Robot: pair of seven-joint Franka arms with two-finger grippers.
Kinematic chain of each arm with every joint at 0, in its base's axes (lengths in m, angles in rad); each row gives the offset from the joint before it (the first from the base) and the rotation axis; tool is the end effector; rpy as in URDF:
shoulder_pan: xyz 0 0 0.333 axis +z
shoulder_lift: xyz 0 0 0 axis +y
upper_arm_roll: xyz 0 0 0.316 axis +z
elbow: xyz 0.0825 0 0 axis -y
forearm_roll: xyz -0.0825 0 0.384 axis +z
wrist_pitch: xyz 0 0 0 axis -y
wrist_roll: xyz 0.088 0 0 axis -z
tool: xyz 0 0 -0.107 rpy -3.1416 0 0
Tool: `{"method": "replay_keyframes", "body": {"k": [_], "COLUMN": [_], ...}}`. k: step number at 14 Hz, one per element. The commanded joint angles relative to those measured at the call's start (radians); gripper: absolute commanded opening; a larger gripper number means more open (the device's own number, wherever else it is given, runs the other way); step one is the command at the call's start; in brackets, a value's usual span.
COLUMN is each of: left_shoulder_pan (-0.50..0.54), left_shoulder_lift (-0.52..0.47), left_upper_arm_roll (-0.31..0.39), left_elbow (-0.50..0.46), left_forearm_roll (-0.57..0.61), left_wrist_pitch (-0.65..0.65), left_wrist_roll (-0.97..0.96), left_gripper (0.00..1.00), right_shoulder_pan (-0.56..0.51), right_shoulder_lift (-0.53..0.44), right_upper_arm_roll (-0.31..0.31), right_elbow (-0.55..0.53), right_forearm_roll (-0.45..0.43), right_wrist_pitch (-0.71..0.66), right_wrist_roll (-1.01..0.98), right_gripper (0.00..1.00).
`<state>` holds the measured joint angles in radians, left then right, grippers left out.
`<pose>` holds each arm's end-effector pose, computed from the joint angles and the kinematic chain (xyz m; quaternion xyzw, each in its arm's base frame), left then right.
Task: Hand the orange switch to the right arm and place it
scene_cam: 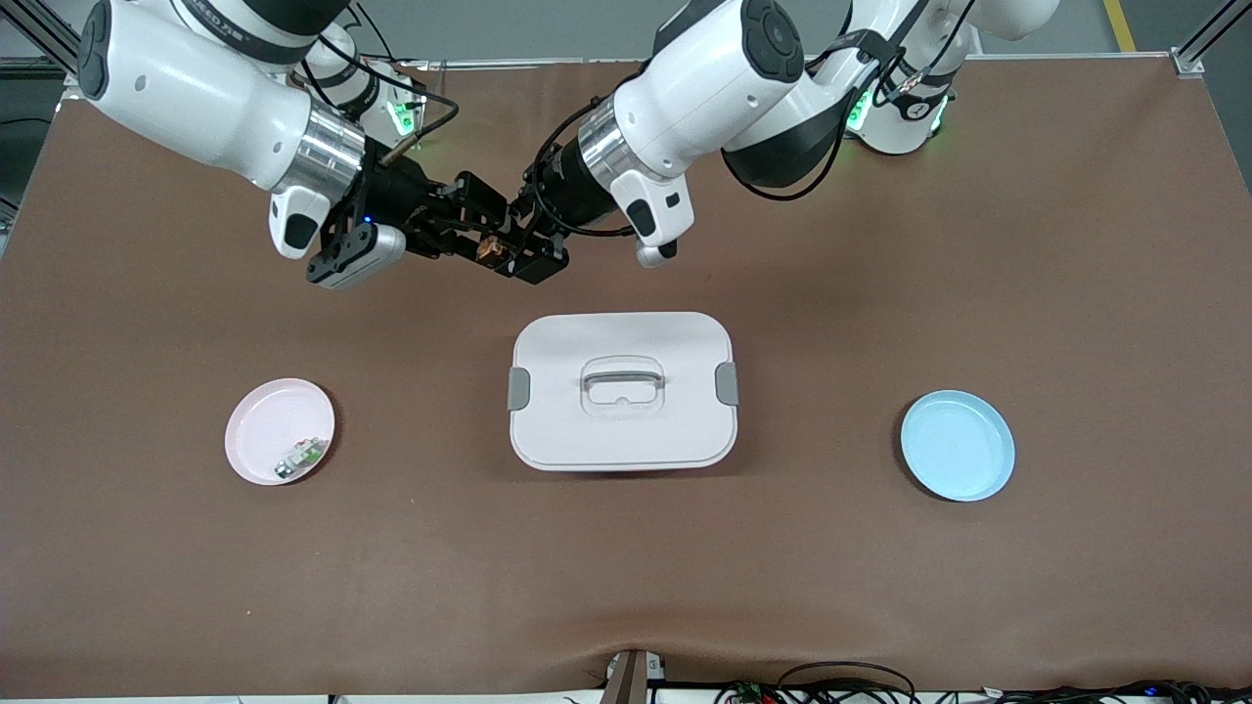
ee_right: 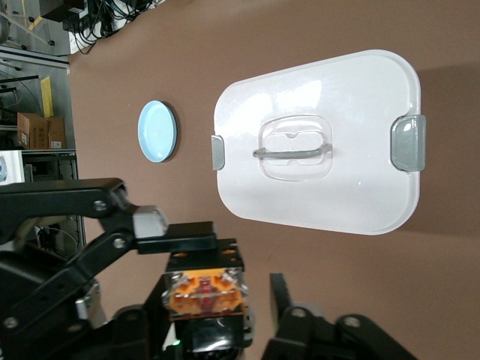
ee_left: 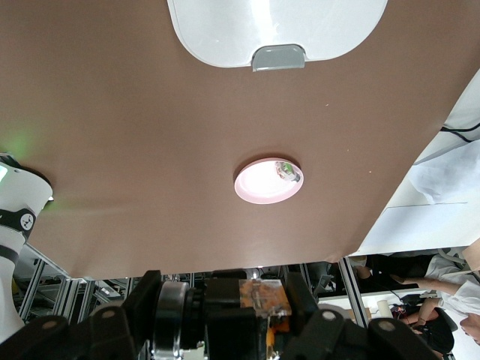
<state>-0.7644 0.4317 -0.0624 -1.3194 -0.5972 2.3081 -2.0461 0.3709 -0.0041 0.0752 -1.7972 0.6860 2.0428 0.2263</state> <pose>0.4945 -0.5390 0.5577 0.6721 0.6355 -0.2374 0.2966 0.5157 0.2855 0.5754 -0.9414 0.0112 -0.0064 0.3371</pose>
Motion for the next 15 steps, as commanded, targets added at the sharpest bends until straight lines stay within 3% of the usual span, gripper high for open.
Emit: {"method": "replay_keyframes", "body": {"k": [1,4,7,8,9,10,15], "left_shoulder_pan": [-0.004,-0.003,-0.004,-0.004,-0.004,-0.004,-0.001], "left_shoulder_lift": [-0.016,-0.016,-0.016,-0.018,-0.016,-0.016,-0.019], "left_upper_arm_roll": [0.007,0.007,0.007,0.007,0.007,0.007,0.006], "left_elbow": [-0.001,-0.001,-0.001,-0.001,-0.001,-0.001,-0.001], "left_forearm_roll": [0.014,0.019,0.033,0.034,0.036,0.04,0.042], "left_wrist_pitch": [0.004,0.004,0.004,0.004,0.004,0.004,0.004], "left_wrist_roll": [-0.016,-0.014,-0.016,-0.016,-0.016,-0.016,-0.017], "left_gripper": [0.1,0.14,0.38,0.59,0.93,1.0,1.0], "right_shoulder_pan": [0.008,0.014,0.014,0.014,0.014,0.014,0.014], "right_shoulder_lift": [-0.017,-0.016,-0.016,-0.016,-0.016,-0.016,-0.014], "right_upper_arm_roll": [-0.006,-0.006,-0.006,-0.005,-0.005,-0.005,-0.006], "right_elbow": [-0.021,-0.019,-0.021,-0.021,-0.019,-0.019,-0.014], "right_forearm_roll": [-0.023,-0.025,-0.025,-0.025,-0.025,-0.025,-0.035], "right_wrist_pitch": [0.007,0.01,0.01,0.01,0.01,0.01,0.001], "right_wrist_roll": [0.039,0.044,0.044,0.044,0.044,0.044,0.03], "right_gripper": [0.0,0.0,0.0,0.0,0.0,0.0,0.0]}}
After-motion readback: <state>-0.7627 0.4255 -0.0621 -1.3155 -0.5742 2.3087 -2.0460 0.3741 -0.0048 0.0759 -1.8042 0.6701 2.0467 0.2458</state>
